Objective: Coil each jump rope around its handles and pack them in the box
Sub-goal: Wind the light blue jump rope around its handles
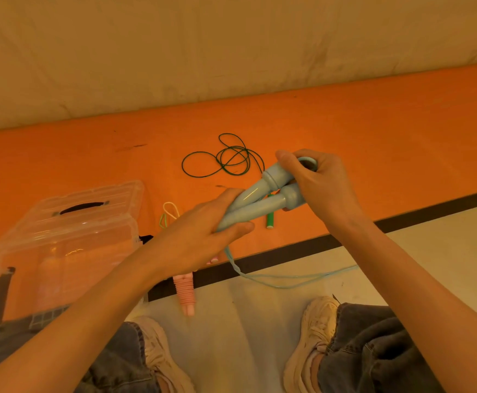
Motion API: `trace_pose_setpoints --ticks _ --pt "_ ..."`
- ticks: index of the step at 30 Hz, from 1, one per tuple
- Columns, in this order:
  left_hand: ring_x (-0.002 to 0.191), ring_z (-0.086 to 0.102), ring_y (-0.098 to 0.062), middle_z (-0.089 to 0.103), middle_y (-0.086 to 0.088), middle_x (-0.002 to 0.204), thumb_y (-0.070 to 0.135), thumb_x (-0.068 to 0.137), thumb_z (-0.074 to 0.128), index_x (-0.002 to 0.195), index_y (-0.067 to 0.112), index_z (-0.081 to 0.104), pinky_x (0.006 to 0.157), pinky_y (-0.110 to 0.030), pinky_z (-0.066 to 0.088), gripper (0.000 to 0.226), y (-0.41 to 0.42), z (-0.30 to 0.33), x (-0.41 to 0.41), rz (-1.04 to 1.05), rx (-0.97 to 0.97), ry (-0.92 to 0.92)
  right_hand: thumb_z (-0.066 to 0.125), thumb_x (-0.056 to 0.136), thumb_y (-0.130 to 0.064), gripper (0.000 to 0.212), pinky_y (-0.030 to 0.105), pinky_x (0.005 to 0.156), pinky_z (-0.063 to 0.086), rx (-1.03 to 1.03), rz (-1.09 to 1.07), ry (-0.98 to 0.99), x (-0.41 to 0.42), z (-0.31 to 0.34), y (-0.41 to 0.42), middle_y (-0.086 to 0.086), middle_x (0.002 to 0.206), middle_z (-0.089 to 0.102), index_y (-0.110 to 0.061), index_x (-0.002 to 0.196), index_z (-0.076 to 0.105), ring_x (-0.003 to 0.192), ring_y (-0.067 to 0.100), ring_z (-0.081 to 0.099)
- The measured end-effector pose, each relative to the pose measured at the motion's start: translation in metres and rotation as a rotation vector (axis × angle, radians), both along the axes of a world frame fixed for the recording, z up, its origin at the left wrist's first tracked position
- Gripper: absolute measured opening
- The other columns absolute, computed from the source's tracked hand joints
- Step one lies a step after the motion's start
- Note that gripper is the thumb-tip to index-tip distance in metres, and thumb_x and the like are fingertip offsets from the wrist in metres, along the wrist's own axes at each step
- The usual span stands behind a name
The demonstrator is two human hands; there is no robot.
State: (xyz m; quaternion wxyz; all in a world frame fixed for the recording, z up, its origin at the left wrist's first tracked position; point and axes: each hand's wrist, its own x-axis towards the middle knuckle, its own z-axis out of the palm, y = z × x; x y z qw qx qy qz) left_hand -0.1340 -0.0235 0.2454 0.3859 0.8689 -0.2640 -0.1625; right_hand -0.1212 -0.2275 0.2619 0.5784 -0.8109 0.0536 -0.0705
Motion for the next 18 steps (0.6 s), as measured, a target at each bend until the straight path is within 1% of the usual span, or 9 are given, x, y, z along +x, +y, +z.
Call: trace_pose_setpoints --ticks 2,4,7,8,9,10,12,15,18 --pt "0.056 0.049 -0.001 0.052 0.009 0.072 0.05 0.091 0.051 0.124 0.034 0.045 0.05 -0.018 0.034 0.037 -0.0023 -0.0001 -0.0002 0.02 -0.019 -0.011 0.061 0.093 -0.031 0.035 0.054 0.049 0.049 0.01 -0.004 -0.004 -0.0001 0.0007 -0.0001 0.032 0.082 0.054 0.003 0.084 0.066 0.07 0.049 0.054" --pt "0.056 0.047 -0.002 0.053 0.007 0.075 0.058 0.088 0.045 0.123 0.032 0.046 0.051 -0.021 0.033 0.043 -0.0035 0.0003 0.0003 0.038 -0.006 -0.029 0.061 0.093 -0.03 0.035 0.052 0.048 0.049 0.013 -0.009 -0.007 -0.0003 0.002 0.0001 0.031 0.081 0.054 0.003 0.083 0.065 0.067 0.044 0.056" --pt "0.059 0.047 -0.003 0.051 0.01 0.077 0.061 0.087 0.037 0.127 0.032 0.042 0.053 -0.024 0.031 0.049 -0.0034 -0.0008 -0.0004 0.036 0.125 -0.124 0.061 0.093 -0.031 0.037 0.049 0.05 0.047 -0.021 -0.016 -0.004 -0.0004 0.0023 0.0 0.026 0.074 0.054 0.002 0.079 0.065 0.06 0.031 0.051" --pt "0.061 0.047 -0.003 0.05 0.011 0.077 0.063 0.086 0.034 0.128 0.033 0.04 0.053 -0.025 0.031 0.052 -0.0034 -0.0011 -0.0007 0.031 0.158 -0.151 0.061 0.093 -0.032 0.037 0.049 0.051 0.047 -0.02 -0.018 0.001 -0.0002 0.0019 -0.0003 0.025 0.074 0.054 0.002 0.079 0.065 0.062 0.033 0.052" --pt "0.062 0.047 -0.004 0.049 0.011 0.077 0.064 0.085 0.032 0.13 0.033 0.039 0.054 -0.026 0.032 0.055 -0.0032 -0.0011 -0.0005 0.023 0.173 -0.16 0.061 0.093 -0.033 0.037 0.051 0.053 0.049 -0.009 -0.019 0.004 -0.0001 0.0016 -0.0007 0.026 0.075 0.054 0.001 0.079 0.065 0.066 0.039 0.054" --pt "0.062 0.048 -0.004 0.049 0.011 0.077 0.065 0.085 0.03 0.131 0.033 0.038 0.055 -0.026 0.033 0.057 -0.0029 -0.0008 0.0003 0.009 0.169 -0.151 0.061 0.093 -0.033 0.037 0.054 0.055 0.049 -0.003 -0.018 0.006 -0.0003 0.0017 -0.0006 0.026 0.077 0.055 0.001 0.079 0.065 0.071 0.044 0.054" --pt "0.063 0.048 -0.005 0.052 0.01 0.077 0.064 0.085 0.032 0.133 0.033 0.036 0.057 -0.028 0.035 0.057 -0.0008 0.0001 0.0029 -0.036 0.124 -0.09 0.061 0.093 -0.033 0.037 0.057 0.058 0.049 -0.01 -0.014 0.004 -0.0003 0.0023 -0.0005 0.029 0.081 0.055 0.002 0.081 0.065 0.076 0.048 0.053" --pt "0.066 0.052 -0.007 0.057 0.007 0.085 0.063 0.087 0.034 0.136 0.036 0.032 0.059 -0.029 0.042 0.056 0.0035 0.0026 0.006 -0.095 0.074 -0.025 0.061 0.093 -0.032 0.036 0.059 0.06 0.05 0.001 -0.013 0.018 -0.0007 0.005 -0.0017 0.03 0.085 0.055 0.003 0.084 0.065 0.079 0.049 0.053" --pt "0.073 0.052 -0.006 0.056 0.01 0.088 0.06 0.089 0.033 0.14 0.034 0.03 0.066 -0.035 0.046 0.057 0.0017 0.0052 0.0055 -0.092 0.106 -0.084 0.06 0.094 -0.032 0.033 0.055 0.06 0.051 0.012 -0.015 0.032 -0.0026 0.0084 -0.0028 0.023 0.079 0.059 -0.003 0.08 0.066 0.078 0.044 0.057"
